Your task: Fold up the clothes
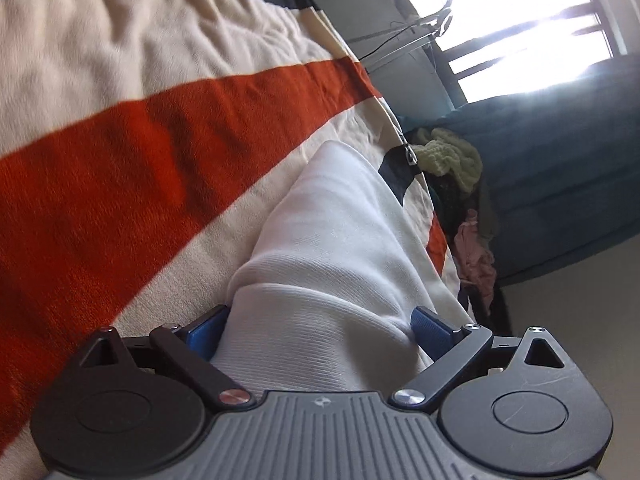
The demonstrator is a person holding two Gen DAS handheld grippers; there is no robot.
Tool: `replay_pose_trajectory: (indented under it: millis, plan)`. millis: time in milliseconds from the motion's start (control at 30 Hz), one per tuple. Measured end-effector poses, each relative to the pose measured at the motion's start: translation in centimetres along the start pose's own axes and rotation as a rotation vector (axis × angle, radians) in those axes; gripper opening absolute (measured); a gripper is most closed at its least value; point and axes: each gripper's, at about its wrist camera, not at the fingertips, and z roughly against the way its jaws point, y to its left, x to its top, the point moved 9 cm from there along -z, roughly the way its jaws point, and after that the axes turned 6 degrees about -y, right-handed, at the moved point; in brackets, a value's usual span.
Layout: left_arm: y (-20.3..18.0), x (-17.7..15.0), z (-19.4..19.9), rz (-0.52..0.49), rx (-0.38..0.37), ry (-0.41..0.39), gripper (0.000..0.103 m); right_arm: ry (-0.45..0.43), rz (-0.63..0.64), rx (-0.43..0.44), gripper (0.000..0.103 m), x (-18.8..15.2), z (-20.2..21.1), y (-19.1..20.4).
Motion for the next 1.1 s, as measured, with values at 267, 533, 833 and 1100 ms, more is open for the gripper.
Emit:
replay_pose_trajectory:
  millis: [267, 533, 833, 1100]
  plan:
    - [0.9, 0.1, -0.8, 0.035, 0.005, 0.006, 0.088, 0.072, 0.071, -0.127, 0.085, -1.6, -1.7, -1.5]
    - [0.5, 0.3, -0.7, 0.011, 0.039, 0.000, 0.070, 0.003, 0.108, -0.135, 0.052, -1.6, 0.1, 0.3]
    - [-3.3, -0.2, 2.0, 0.063, -0.100, 0.047, 0.042, -0.088, 0.164, -0.084, 0.039, -0.5, 6.6, 5.2]
    - [-15.5, -5.8, -0.1, 0.001, -0.194, 0.235, 0.041, -0.216, 0.161, -0.098, 0.039, 7.7, 15.5, 7.1]
